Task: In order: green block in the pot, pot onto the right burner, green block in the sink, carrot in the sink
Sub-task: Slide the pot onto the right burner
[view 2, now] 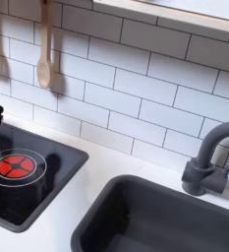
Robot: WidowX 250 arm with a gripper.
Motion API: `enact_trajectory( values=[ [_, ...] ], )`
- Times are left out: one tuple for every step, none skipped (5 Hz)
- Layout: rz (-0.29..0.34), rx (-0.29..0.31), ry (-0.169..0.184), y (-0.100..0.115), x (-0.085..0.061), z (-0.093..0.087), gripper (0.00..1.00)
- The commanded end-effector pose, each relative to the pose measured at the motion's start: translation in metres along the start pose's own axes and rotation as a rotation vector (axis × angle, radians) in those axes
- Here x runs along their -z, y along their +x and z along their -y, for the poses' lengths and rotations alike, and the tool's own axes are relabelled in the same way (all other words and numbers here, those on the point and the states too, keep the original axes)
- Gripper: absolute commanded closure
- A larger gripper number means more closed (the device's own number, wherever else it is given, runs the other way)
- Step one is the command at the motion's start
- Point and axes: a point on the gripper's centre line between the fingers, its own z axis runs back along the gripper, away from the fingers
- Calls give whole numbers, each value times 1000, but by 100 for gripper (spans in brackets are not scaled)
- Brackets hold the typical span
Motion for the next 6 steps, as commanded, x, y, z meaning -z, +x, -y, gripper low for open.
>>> enact_trajectory(
  values=[
    [-26,27,-19,-9,4,10,100],
    [-47,56,-35,-15,8,23,100],
    [-52,74,-59,-20,5,36,100],
    [-54,97,-75,-23,3,48,100],
    [-52,113,-86,-24,2,56,100],
    [-53,124,-95,-27,2,62,100]
  ],
)
